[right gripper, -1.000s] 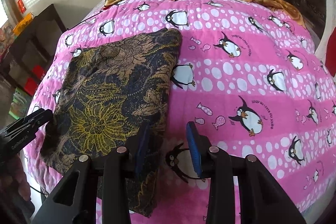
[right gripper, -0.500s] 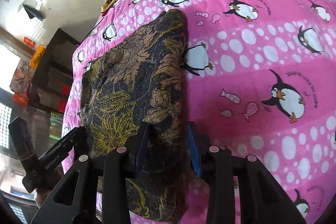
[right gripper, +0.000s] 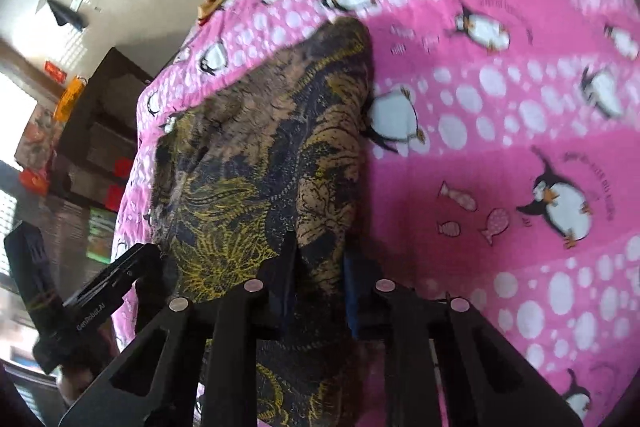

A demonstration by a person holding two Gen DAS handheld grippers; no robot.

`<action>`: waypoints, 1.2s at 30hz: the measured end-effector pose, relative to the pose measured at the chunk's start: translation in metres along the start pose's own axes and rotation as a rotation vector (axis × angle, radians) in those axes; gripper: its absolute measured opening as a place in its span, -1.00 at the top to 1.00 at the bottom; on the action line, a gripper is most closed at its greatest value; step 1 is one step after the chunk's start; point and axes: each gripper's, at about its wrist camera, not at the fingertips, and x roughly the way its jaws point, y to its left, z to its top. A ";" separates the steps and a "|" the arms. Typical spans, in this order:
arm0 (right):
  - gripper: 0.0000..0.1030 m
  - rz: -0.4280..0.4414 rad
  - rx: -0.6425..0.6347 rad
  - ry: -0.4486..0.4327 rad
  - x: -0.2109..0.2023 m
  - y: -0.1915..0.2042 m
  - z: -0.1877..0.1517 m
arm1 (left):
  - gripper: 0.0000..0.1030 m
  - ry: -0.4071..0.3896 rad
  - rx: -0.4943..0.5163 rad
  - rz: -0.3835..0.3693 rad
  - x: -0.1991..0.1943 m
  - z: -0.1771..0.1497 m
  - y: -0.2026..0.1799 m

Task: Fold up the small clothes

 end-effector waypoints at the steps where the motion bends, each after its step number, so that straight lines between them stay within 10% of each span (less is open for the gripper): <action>1: 0.93 -0.003 -0.006 -0.009 -0.003 0.001 0.000 | 0.02 -0.016 -0.003 -0.009 -0.004 0.001 0.000; 7: 0.57 0.073 0.116 0.015 0.006 -0.026 -0.006 | 0.00 0.106 -0.004 -0.035 0.028 -0.007 0.004; 36: 0.62 0.085 0.052 0.005 0.021 -0.017 0.012 | 0.13 0.059 -0.009 -0.066 0.034 0.013 0.002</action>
